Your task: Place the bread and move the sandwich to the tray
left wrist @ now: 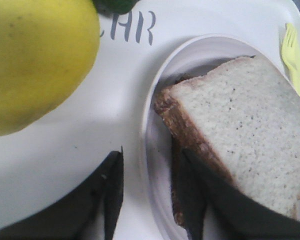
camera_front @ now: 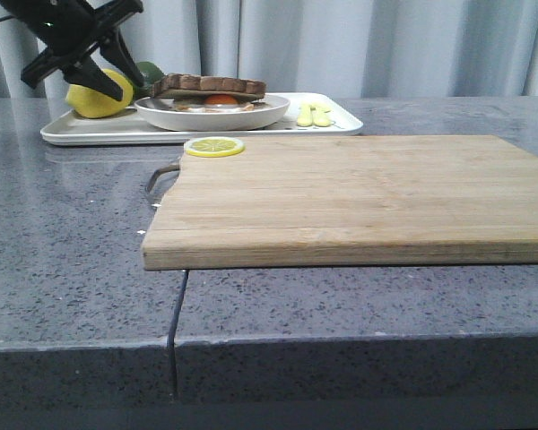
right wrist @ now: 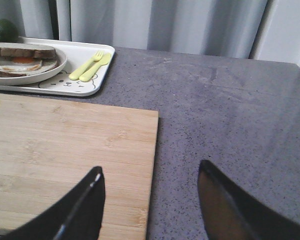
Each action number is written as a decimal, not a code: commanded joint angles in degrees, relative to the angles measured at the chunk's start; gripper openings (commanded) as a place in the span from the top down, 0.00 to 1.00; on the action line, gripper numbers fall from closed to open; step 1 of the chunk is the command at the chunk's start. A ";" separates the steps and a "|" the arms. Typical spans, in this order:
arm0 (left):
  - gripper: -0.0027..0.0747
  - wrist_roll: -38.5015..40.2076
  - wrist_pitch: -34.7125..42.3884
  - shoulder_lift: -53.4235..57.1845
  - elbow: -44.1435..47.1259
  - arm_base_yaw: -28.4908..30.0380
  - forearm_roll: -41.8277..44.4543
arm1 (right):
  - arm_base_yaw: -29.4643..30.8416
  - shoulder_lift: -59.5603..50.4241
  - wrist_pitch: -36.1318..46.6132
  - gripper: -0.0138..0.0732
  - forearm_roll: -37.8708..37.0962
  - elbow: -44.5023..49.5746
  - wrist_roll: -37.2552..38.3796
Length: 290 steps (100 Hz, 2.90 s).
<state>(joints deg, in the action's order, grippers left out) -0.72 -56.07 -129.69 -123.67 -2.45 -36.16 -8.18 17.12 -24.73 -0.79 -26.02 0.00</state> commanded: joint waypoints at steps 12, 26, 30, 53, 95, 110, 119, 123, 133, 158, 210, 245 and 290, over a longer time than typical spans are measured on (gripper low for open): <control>0.65 0.18 -2.75 6.73 -2.42 2.65 -1.52 | 0.22 0.39 4.58 0.35 -0.58 -1.43 0.00; 0.65 0.18 -6.25 10.38 -2.54 4.86 -0.99 | 0.22 0.39 4.58 0.35 -0.58 -1.43 0.00; 0.65 0.04 -6.79 11.21 -2.63 5.25 -0.87 | 0.22 0.39 4.58 0.35 -0.58 -1.43 0.00; 0.65 -2.78 -7.27 18.31 -2.63 6.75 -0.53 | 0.22 0.39 4.58 0.35 -0.58 -1.43 0.00; 0.65 -7.69 -1.66 33.84 1.82 5.13 0.66 | 0.22 0.39 4.40 0.35 -0.58 -1.43 0.00; 0.65 -10.88 3.39 43.11 13.81 5.13 0.66 | 0.22 0.39 4.40 0.35 -0.58 -1.43 0.00; 0.65 -13.04 8.30 49.72 23.33 5.13 -0.07 | 0.22 0.39 4.40 0.35 -0.58 -1.43 0.00; 0.65 -13.50 10.62 52.49 27.20 5.13 -0.07 | 0.22 0.39 4.40 0.35 -0.58 -1.43 0.00; 0.65 -15.95 17.42 61.15 38.33 5.13 -0.07 | 0.22 0.39 4.64 0.35 -0.58 -1.43 0.00; 0.65 -18.38 31.83 81.19 65.21 5.13 -0.07 | 0.22 0.39 4.64 0.35 -0.58 -1.43 0.00; 0.65 -24.29 41.66 109.12 96.14 5.13 0.15 | 0.22 0.39 5.29 0.37 -0.82 -1.05 -0.30; 0.68 -24.29 41.23 110.56 100.70 5.13 0.25 | 0.22 0.34 9.14 0.76 -0.98 1.89 -0.56; 0.99 -24.29 41.61 110.56 101.57 5.13 0.25 | 0.22 0.34 7.53 0.98 -0.98 1.89 -0.56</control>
<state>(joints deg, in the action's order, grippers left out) -24.99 -18.40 -18.78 -20.52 2.96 -34.78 -8.18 17.12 -21.00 -1.05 -22.77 0.00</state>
